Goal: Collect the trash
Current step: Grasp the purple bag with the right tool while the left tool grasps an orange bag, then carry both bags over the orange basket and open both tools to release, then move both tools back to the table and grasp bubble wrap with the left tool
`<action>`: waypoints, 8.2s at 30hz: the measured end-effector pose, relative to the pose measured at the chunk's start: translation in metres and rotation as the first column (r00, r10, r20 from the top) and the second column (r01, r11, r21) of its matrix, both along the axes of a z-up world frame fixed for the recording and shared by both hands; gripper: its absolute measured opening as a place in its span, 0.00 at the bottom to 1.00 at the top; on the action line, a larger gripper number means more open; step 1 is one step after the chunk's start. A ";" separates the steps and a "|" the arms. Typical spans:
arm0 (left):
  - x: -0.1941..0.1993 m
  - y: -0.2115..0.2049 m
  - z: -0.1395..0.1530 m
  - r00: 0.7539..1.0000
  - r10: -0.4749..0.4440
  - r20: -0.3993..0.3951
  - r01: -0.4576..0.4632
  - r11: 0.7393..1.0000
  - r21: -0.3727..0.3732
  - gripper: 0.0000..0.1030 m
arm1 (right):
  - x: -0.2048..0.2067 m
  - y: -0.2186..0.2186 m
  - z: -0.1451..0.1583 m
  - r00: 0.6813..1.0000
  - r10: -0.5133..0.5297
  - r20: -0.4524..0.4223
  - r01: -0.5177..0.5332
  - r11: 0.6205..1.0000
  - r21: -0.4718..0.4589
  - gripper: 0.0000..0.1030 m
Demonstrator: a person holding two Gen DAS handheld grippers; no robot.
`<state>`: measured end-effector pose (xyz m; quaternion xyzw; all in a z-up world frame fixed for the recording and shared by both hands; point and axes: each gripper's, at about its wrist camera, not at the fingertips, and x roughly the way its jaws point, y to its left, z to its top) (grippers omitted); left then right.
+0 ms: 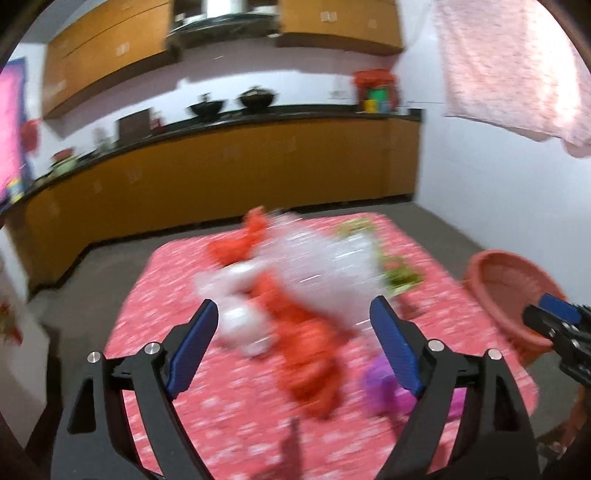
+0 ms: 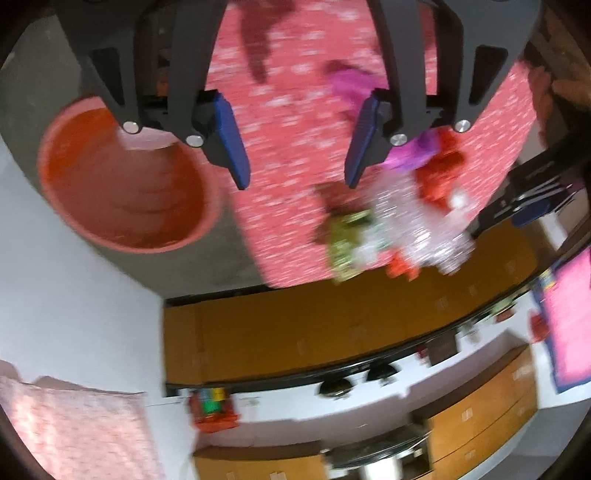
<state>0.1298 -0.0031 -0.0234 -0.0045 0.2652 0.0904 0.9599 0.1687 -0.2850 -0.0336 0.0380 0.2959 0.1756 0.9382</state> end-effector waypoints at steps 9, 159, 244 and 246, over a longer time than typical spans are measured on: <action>-0.023 0.085 -0.026 0.982 0.183 -0.036 -0.184 0.982 -0.044 0.84 | 0.000 0.083 -0.037 0.987 0.148 -0.061 -0.153 0.984 -0.094 0.64; 0.101 -0.236 -0.021 0.800 -0.593 -0.093 0.586 0.805 -0.091 0.49 | 0.057 -0.186 0.018 0.865 -0.495 0.081 0.502 0.860 -0.097 0.50; 0.057 -0.001 -0.032 0.997 -0.028 -0.066 0.016 0.985 -0.171 0.12 | 0.056 0.000 -0.002 0.992 -0.109 0.055 0.117 0.978 -0.174 0.66; 0.053 0.001 -0.027 0.998 -0.028 -0.052 0.019 0.986 -0.168 0.12 | 0.056 0.004 -0.001 0.993 -0.101 0.056 0.109 0.979 -0.171 0.66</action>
